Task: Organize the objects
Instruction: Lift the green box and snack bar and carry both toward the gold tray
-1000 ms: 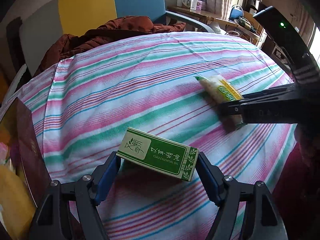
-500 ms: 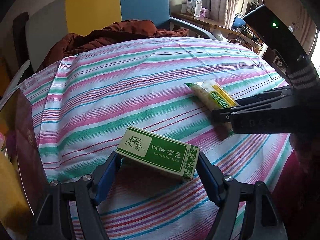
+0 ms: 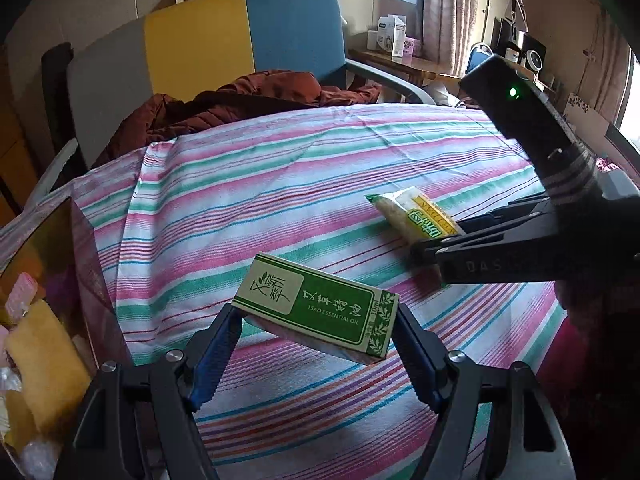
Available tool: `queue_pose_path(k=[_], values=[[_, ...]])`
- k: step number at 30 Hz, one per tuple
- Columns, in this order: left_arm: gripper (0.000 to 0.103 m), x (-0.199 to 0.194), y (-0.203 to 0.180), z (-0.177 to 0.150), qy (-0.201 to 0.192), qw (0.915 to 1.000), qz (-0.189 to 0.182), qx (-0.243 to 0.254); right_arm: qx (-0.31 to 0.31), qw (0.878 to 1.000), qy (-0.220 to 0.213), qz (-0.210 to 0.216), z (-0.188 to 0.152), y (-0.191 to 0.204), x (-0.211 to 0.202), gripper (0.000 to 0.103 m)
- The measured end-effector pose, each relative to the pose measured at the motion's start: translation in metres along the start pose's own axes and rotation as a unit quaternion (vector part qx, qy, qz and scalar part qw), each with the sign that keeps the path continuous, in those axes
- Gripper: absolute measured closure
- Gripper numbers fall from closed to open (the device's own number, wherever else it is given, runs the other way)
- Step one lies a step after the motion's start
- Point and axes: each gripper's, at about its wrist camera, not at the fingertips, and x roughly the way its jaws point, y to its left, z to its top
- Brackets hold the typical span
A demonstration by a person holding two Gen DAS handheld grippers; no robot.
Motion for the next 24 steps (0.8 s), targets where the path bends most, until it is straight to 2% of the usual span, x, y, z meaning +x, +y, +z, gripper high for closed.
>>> queue_pose_path(k=[13,24], values=[[0.026,-0.051,0.013,0.004,-0.047,0.9988,0.008,-0.008,-0.020,0.999,-0.028,0.021,-0.001,0.010,-0.013,0.058],[0.026,-0.083,0.051,-0.009,-0.057,0.9973,0.005,-0.046,-0.038,0.999,-0.020,0.032,-0.008,0.042,-0.017,0.058]])
